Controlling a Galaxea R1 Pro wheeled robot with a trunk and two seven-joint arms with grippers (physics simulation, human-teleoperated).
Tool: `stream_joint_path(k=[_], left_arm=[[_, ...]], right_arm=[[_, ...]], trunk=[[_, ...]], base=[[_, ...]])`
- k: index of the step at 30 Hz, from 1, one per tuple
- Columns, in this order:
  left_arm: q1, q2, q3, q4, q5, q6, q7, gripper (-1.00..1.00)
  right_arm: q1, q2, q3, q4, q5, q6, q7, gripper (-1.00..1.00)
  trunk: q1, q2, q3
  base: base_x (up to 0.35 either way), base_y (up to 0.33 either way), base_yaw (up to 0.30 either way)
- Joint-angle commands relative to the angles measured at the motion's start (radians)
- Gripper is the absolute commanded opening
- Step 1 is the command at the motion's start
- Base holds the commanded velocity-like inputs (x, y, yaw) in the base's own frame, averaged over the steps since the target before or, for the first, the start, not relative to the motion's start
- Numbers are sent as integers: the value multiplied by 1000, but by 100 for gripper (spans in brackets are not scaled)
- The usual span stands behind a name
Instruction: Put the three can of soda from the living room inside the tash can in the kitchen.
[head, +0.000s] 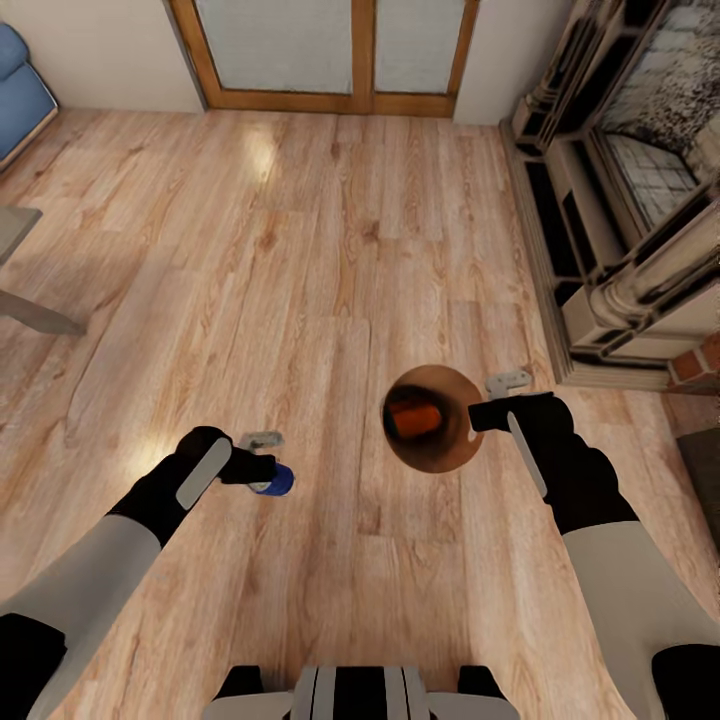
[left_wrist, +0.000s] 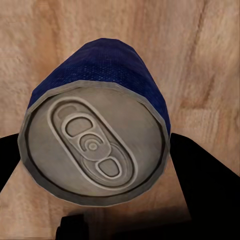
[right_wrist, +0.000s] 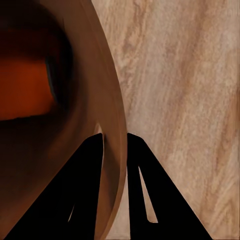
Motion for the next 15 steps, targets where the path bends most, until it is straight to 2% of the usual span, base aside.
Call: stream_joint_path(k=[1, 6, 7, 9, 12, 14, 15], left_arm=[[-2, 4, 2, -3, 2, 2, 0, -100], [-26, 30, 8, -11, 4, 11, -1, -100], [-31, 48, 9, -12, 6, 13, -4, -100], [-35, 67, 10, -13, 11, 15, -7, -100], [-47, 95, 15, -17, 33, 23, -18, -100], [-51, 103, 25, -18, 44, 30, -30, -100], [-53, 113, 37, -20, 55, 42, -54, -100]], right_arm=[[-1, 0, 0, -1, -21, 6, 6, -100], [0, 1, 2, -2, -22, 23, 6, -100], [0, 1, 2, -2, -22, 25, 7, -100], [0, 1, 2, -2, -23, 27, 7, -100], [0, 1, 2, -1, -24, 30, 9, -100], [0, 1, 3, -1, -25, 36, 11, -100], [0, 1, 3, -1, -25, 54, 13, -100]], trunk=[[-4, 7, 3], [-23, 42, 19], [-27, 49, 22], [-35, 63, 28], [-46, 84, 38], [-54, 98, 44], [-58, 105, 47]], base=[[0, 0, 0], [0, 0, 0], [0, 0, 0], [0, 0, 0], [0, 0, 0], [0, 0, 0], [0, 0, 0]])
